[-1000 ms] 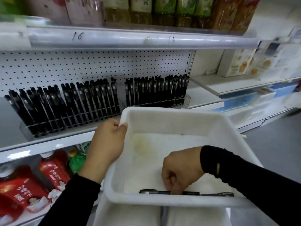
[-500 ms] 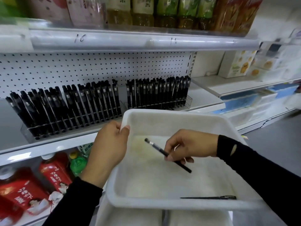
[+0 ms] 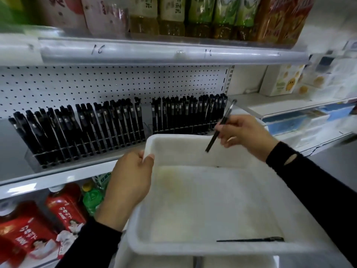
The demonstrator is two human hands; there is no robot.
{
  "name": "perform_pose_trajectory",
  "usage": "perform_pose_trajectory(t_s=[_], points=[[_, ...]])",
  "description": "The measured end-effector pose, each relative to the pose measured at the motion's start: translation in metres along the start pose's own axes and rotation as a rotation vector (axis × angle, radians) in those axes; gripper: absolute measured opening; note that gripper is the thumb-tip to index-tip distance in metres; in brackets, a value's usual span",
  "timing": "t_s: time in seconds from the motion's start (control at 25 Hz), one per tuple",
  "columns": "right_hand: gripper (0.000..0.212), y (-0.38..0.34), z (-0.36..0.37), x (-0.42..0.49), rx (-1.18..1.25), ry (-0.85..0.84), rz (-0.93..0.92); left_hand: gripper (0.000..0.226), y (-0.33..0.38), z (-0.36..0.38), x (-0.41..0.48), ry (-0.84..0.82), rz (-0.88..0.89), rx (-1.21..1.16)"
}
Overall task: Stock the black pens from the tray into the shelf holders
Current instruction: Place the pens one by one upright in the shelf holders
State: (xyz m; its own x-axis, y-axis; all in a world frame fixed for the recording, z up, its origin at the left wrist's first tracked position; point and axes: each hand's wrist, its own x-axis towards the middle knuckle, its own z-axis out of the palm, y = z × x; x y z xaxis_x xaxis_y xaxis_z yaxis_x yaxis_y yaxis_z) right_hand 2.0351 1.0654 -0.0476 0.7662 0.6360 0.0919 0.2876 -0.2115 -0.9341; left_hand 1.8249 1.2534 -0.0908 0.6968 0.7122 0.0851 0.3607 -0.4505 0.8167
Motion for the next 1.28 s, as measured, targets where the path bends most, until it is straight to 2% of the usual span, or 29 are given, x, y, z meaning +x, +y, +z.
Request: perform_pose_trajectory(t_s=[0.16,0.32,0.52,0.64,0.84,0.96,1.16,1.28], points=[[0.014,0.005,-0.031,0.051,-0.004,0.306,-0.011,0.025,0.002,0.002,0.0,0.001,0.007,0.013],[0.014,0.022,-0.031,0.091,-0.14,0.398,-0.011,0.026,-0.001,0.006,0.005,-0.002,-0.023,-0.028],[0.01,0.041,-0.015,0.122,-0.425,0.437,-0.048,0.022,-0.003,0.009,0.006,0.006,-0.033,-0.038],[0.016,0.041,-0.008,0.133,-0.673,0.432,-0.058,0.022,-0.005,0.009,0.007,0.006,-0.031,-0.029],[0.02,0.03,-0.003,0.141,-0.926,0.43,-0.05,0.025,-0.009,0.011,0.01,-0.013,-0.024,-0.027],[0.015,0.024,-0.004,0.142,-0.968,0.421,-0.004,0.026,-0.009,0.012,0.009,-0.011,-0.028,-0.039],[0.018,0.02,-0.009,0.142,-0.861,0.423,0.069,0.026,-0.008,0.011,0.008,-0.013,-0.021,-0.045],[0.018,0.023,-0.007,0.139,-0.935,0.41,0.047,0.027,-0.008,0.012,0.008,-0.013,-0.027,-0.04]])
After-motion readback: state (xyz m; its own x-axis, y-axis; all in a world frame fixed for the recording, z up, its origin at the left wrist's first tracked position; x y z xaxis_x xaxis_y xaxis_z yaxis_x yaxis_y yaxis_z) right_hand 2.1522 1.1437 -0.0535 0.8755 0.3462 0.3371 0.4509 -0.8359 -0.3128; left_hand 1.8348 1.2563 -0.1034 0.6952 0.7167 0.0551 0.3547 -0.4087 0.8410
